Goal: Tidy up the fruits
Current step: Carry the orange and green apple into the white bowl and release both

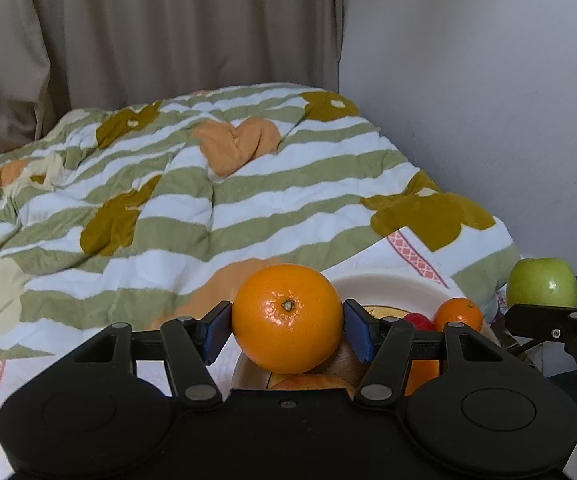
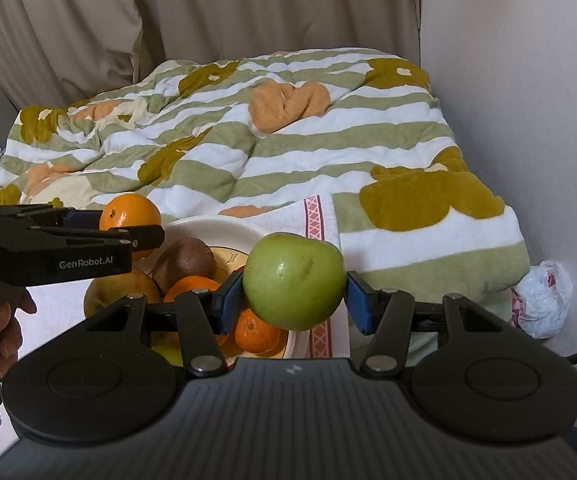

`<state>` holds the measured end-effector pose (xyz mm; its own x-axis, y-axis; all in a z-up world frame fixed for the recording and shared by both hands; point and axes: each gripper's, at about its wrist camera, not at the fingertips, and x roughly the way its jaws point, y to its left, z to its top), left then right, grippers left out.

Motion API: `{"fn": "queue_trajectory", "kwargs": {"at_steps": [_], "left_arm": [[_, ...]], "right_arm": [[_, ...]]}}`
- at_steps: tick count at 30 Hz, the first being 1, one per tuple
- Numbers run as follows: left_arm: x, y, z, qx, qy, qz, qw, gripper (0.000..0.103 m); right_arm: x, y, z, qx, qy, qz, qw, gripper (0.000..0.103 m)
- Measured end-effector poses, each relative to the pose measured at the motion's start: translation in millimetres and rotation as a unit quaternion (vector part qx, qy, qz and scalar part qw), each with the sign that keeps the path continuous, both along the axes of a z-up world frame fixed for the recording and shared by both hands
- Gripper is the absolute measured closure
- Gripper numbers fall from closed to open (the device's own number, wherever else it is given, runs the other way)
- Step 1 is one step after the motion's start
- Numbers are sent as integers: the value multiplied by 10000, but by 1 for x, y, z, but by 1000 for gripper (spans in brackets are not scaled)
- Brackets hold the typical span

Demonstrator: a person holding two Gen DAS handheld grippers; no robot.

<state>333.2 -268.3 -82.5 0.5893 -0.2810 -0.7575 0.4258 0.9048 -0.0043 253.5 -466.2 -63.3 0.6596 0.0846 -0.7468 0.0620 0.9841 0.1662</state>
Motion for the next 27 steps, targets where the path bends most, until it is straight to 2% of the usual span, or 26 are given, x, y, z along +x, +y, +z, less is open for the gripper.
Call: {"fn": "queue_trajectory", "kwargs": {"at_steps": [7, 10, 12, 15, 20, 27], "left_arm": [[6, 2, -6, -64, 162, -2, 9998, 38], [5, 4, -6, -104, 112, -47, 9999, 37], [4, 5, -5, -113, 75, -47, 9999, 24], [0, 7, 2, -140, -55, -2, 9999, 12], [-13, 16, 18, -129, -285, 156, 9994, 5], [-34, 37, 36, -74, -522, 535, 9972, 3]], "right_arm": [[12, 3, -5, 5, 19, 66, 10000, 34], [17, 4, -6, 1, 21, 108, 9999, 34], [18, 5, -6, -12, 18, 134, 9999, 34], [21, 8, -5, -32, -7, 194, 9998, 34], [30, 12, 2, -73, -92, 342, 9993, 34], [55, 25, -4, -163, -103, 724, 9972, 34]]}}
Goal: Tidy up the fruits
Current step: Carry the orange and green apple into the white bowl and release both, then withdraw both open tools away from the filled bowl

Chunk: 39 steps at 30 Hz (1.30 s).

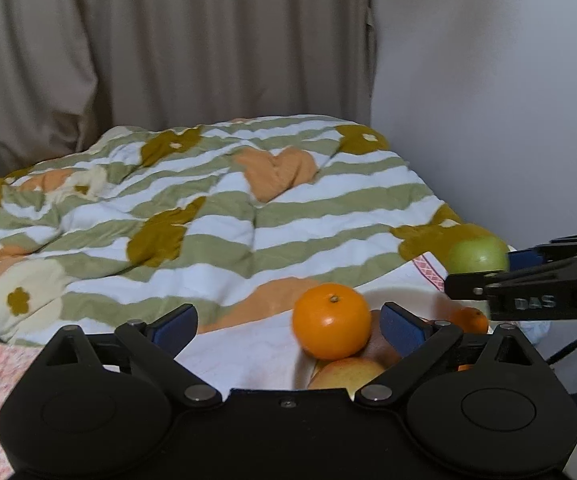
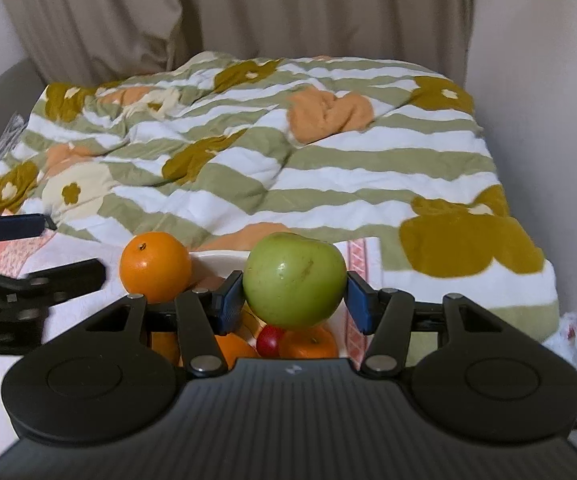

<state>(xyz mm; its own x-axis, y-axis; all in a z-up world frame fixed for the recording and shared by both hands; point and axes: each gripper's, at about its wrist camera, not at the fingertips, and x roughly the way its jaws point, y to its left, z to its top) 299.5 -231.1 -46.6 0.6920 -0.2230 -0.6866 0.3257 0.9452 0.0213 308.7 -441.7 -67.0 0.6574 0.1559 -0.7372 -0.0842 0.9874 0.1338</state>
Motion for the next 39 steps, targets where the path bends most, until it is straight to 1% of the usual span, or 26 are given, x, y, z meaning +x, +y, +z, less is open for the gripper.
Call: {"fn": "queue_trajectory", "kwargs": {"at_steps": [8, 13, 15, 16, 17, 18, 23, 25, 27, 32, 35, 37, 39], "left_arm": [[-20, 22, 5, -109, 31, 393, 9992, 3], [-33, 27, 6, -102, -26, 494, 9987, 3], [-38, 29, 6, -89, -57, 526, 9986, 3], [-41, 29, 6, -86, -72, 549, 9984, 3], [-44, 30, 7, -89, -84, 575, 9983, 3], [-48, 31, 8, -96, -95, 595, 9981, 3], [-78, 34, 18, -161, -249, 732, 9969, 3], [-92, 35, 27, -208, -357, 781, 9961, 3], [-109, 36, 38, -269, -487, 833, 9950, 3], [-155, 43, 72, -383, -823, 980, 9910, 3], [-182, 51, 91, -343, -1005, 1092, 9883, 3], [-197, 58, 101, -312, -1105, 1132, 9869, 1], [-209, 66, 108, -276, -1113, 1188, 9863, 0]], "right_arm": [[16, 13, -25, 91, 95, 274, 9995, 34], [18, 15, -33, 103, 62, 328, 9994, 33], [15, 15, -31, 127, -83, 324, 9994, 26], [14, 15, -30, 119, -153, 332, 9993, 15], [13, 16, -28, 83, -195, 307, 9993, 2], [10, 16, -25, 19, -256, 248, 9994, 0], [-17, 18, -6, -190, -523, 212, 9982, 0], [-31, 19, 6, -166, -587, 229, 9979, 0], [-49, 20, 22, -157, -688, 254, 9972, 0], [-96, 31, 67, -317, -913, 310, 9948, 0], [-127, 39, 93, -368, -989, 281, 9940, 0], [-147, 44, 107, -366, -989, 263, 9941, 0], [-165, 51, 118, -395, -928, 213, 9947, 0]]}}
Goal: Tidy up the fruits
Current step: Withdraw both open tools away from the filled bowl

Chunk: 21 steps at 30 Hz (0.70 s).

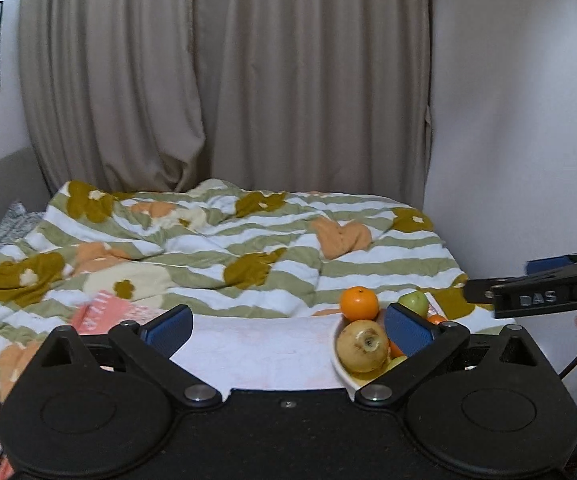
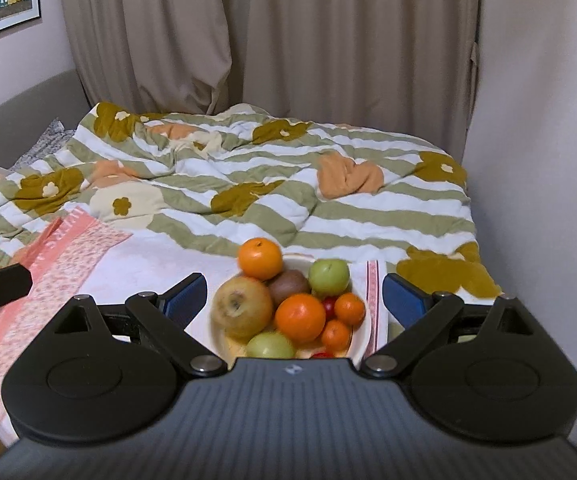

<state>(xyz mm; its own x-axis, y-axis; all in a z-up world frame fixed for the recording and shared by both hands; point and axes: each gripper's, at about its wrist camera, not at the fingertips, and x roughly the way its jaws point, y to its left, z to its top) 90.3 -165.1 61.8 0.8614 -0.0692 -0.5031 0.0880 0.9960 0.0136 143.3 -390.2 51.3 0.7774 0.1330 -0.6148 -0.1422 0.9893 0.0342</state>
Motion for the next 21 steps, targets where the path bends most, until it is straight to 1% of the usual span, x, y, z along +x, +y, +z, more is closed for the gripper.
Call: {"fn": "queue_trajectory", "kwargs": {"at_steps": [5, 10, 14, 18, 21], "left_arm": [[-20, 28, 8, -20, 201, 217, 9996, 0], [-39, 53, 7, -6, 292, 269, 9992, 0], [-50, 70, 2, 85, 286, 209, 9993, 0], [-57, 85, -4, 184, 232, 90, 9995, 0], [-57, 95, -8, 147, 229, 46, 9996, 0]], "right_arm": [[-44, 22, 15, -95, 154, -147, 9997, 0], [-75, 46, 11, -70, 323, -261, 9991, 0], [-90, 65, 1, -47, 421, -411, 9983, 0], [-97, 80, -7, 21, 497, -603, 9969, 0], [-98, 88, -9, -28, 483, -701, 9964, 0]]}}
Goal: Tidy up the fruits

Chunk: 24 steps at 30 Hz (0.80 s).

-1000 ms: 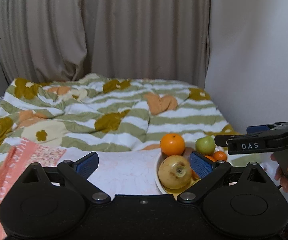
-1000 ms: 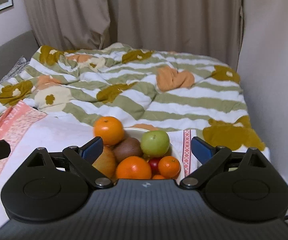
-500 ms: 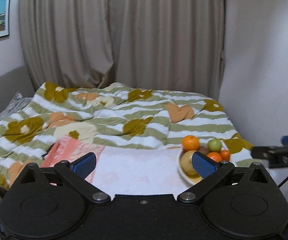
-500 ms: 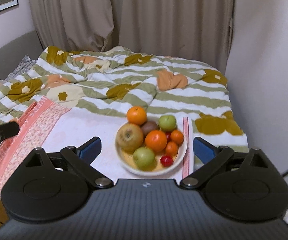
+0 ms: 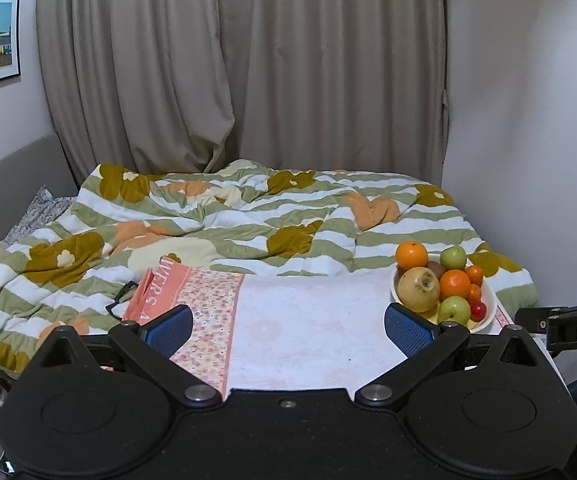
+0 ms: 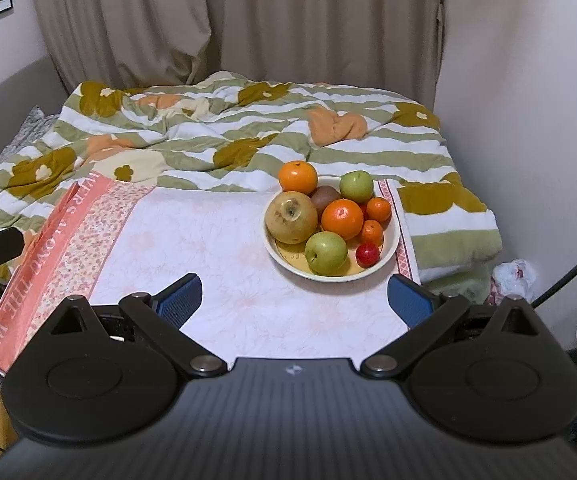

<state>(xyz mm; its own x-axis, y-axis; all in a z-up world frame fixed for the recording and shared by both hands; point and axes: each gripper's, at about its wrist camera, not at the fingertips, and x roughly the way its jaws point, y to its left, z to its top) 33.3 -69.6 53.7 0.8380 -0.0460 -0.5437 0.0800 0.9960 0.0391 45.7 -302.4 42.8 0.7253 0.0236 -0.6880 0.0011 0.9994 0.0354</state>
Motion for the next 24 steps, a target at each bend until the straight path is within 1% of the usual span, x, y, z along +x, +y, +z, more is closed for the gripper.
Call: {"fn": "queue_trajectory", "kwargs": {"at_steps": [3, 7, 15, 24], "left_arm": [[3, 8, -1, -91, 46, -52, 9999, 0], [5, 13, -2, -2, 28, -72, 10000, 0], [8, 19, -4, -26, 61, -114, 9999, 0], [12, 20, -5, -88, 106, -118, 9998, 0]], "right_arm": [[-1, 5, 1, -19, -14, -69, 10000, 0], [0, 10, 1, -44, -18, -149, 9999, 0], [4, 12, -2, -27, 19, -251, 9997, 0], [5, 14, -3, -48, 40, -243, 9997, 0]]}}
